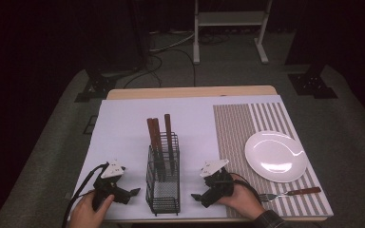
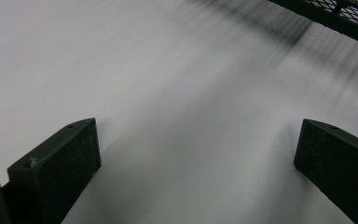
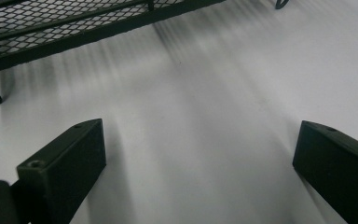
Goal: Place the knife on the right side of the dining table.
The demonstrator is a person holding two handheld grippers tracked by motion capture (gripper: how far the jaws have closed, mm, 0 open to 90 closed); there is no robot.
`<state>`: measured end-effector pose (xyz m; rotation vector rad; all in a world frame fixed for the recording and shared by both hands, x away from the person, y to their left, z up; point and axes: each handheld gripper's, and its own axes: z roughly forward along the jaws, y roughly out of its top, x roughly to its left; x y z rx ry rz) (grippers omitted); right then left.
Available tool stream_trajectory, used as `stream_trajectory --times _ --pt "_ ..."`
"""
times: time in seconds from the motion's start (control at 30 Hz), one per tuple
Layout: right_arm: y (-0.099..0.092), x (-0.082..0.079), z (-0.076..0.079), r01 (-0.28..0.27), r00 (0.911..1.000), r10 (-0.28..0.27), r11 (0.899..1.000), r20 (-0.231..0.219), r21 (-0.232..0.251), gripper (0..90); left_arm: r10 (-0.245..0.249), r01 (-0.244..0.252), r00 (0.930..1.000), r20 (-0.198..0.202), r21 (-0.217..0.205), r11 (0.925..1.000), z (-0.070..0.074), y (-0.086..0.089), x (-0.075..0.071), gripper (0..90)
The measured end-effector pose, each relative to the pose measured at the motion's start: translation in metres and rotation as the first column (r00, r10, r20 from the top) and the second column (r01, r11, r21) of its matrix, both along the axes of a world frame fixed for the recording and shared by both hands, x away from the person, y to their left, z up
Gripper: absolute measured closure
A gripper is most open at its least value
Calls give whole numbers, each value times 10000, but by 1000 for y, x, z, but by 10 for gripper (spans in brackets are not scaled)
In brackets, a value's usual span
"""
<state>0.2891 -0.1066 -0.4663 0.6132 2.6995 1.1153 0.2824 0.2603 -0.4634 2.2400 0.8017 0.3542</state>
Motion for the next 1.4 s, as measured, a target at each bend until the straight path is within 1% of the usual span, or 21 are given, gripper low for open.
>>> stream_trajectory --times 0.27,0.47,0.57,0.63,0.67,0.87,1.17,1.4 --pt "1 1 1 42 10000 -42 10000 -82 -57 13 3 -3 10000 11 -8 10000 0 0 0 0" --pt "-1 3 4 150 9997 -150 9999 -205 -5 13 1 -1 10000 5 2 10000 0 0 0 0" --pt "-1 3 6 115 9998 -116 9999 -173 -37 13 1 -1 10000 1 4 10000 0 0 0 0" --pt "-1 4 7 119 9995 -120 9999 -304 -37 13 -1 1 10000 2 2 10000 0 0 0 0" --pt "-1 5 8 211 9989 -209 9998 -419 49 13 3 -3 10000 -2 3 10000 0 0 0 0" --pt "-4 7 13 379 9978 -369 9991 -546 172 13 5 -5 10000 1 6 10000 0 0 0 0" --pt "-4 11 22 337 9987 -326 9990 -404 278 13 5 -5 10000 1 -2 10000 0 0 0 0" --pt "-6 15 35 389 9987 -369 9974 -339 608 13 -21 21 10000 7 36 10000 0 0 0 0"
